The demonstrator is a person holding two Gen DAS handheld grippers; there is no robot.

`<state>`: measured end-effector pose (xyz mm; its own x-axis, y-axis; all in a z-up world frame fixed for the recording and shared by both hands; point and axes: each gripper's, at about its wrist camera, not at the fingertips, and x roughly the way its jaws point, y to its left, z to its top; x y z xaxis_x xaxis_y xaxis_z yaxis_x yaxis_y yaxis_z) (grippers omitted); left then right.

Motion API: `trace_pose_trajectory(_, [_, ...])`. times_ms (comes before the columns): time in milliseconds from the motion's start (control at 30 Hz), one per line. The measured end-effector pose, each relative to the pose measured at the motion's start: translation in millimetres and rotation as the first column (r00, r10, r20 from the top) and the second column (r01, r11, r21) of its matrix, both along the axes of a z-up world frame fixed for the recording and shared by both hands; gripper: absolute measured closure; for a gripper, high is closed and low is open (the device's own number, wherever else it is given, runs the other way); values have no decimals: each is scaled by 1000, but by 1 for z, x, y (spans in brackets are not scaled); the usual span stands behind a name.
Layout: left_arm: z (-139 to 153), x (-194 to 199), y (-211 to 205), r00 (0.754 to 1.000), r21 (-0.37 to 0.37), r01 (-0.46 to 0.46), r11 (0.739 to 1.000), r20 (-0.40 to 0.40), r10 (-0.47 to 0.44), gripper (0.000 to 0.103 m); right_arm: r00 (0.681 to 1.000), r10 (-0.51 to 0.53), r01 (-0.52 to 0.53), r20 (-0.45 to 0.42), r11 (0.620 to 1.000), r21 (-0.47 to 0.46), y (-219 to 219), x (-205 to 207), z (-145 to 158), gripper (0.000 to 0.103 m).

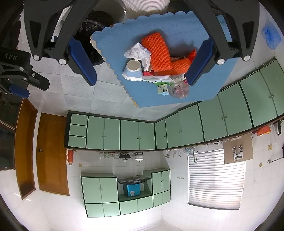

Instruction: Collect trash

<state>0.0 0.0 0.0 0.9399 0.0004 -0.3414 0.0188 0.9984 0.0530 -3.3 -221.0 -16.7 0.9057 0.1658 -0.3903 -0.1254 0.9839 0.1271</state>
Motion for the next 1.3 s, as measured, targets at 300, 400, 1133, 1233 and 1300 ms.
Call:
trace_pose_trajectory(300, [-1,0,-2,1000,0,-3,1000,-1,3,5,1000,-2,2,0,1000,2,1,0,-1,6])
trace_pose_trajectory(400, [-1,0,-3,1000,5,-4,1000,1,4,5,1000,1,-1,-1,1000,7,-1,0,-1,6])
trace_pose_trajectory(1133, [-4,0,0,1000,2,-10,1000,-3,10,5,1000,1,-1,-1,1000,14,1,0,-3,6])
trace_pose_trajectory(1233, [-4,-1,0,1000,3,-11,1000,-3,11,5,1000,1,-1,-1,1000,14,1,0,-2,6])
trace_pose_trajectory(1300, [-5,-2,-1,1000,2,-11,1000,-3,11,5,1000,1,-1,-2,1000,14,1,0,-2,6])
